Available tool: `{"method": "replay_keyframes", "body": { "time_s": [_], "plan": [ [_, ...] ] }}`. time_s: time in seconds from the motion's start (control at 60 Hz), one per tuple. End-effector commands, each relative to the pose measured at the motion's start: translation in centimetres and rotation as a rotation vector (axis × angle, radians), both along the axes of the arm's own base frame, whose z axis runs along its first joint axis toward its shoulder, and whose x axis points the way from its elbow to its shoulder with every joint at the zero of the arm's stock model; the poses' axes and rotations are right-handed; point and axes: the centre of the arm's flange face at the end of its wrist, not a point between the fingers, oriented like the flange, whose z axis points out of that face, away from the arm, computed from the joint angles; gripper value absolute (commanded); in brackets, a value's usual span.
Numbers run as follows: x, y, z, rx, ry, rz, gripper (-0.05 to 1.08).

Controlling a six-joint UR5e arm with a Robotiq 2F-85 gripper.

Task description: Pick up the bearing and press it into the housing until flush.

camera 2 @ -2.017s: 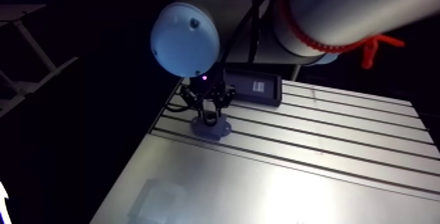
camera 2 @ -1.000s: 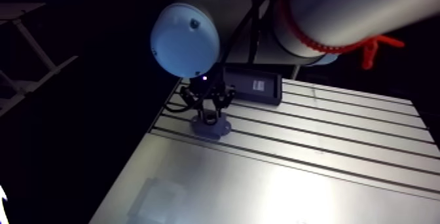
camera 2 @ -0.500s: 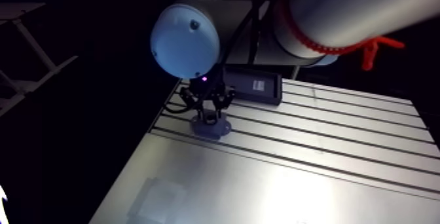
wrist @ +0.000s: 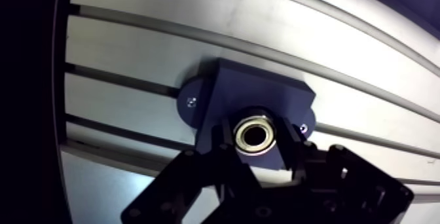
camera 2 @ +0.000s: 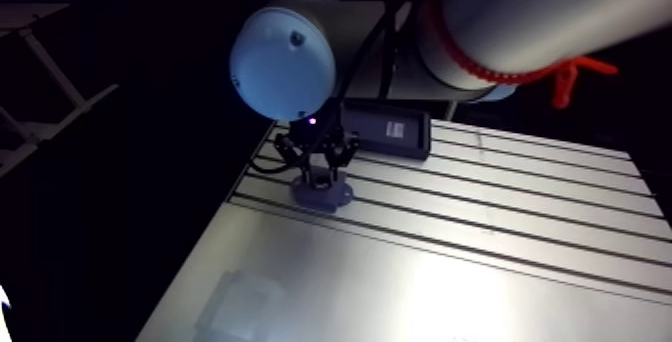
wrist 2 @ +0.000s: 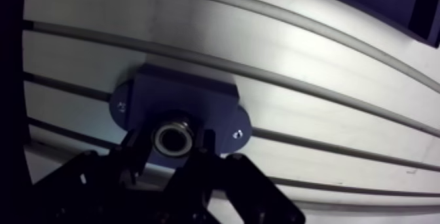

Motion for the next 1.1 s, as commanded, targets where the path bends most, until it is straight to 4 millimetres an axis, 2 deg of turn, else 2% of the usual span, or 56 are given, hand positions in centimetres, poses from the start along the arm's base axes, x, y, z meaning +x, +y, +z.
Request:
{"method": "replay_keyframes", "body": {
  "time_s": [0.017, 1.1],
  "plan": [
    [-0.02, 0.04, -0.02, 0.001, 0.000, 0.007, 0.84],
    [-0.15, -0.07, -0.10, -0.001, 0.006, 0.010, 0.85]
  ]
}}
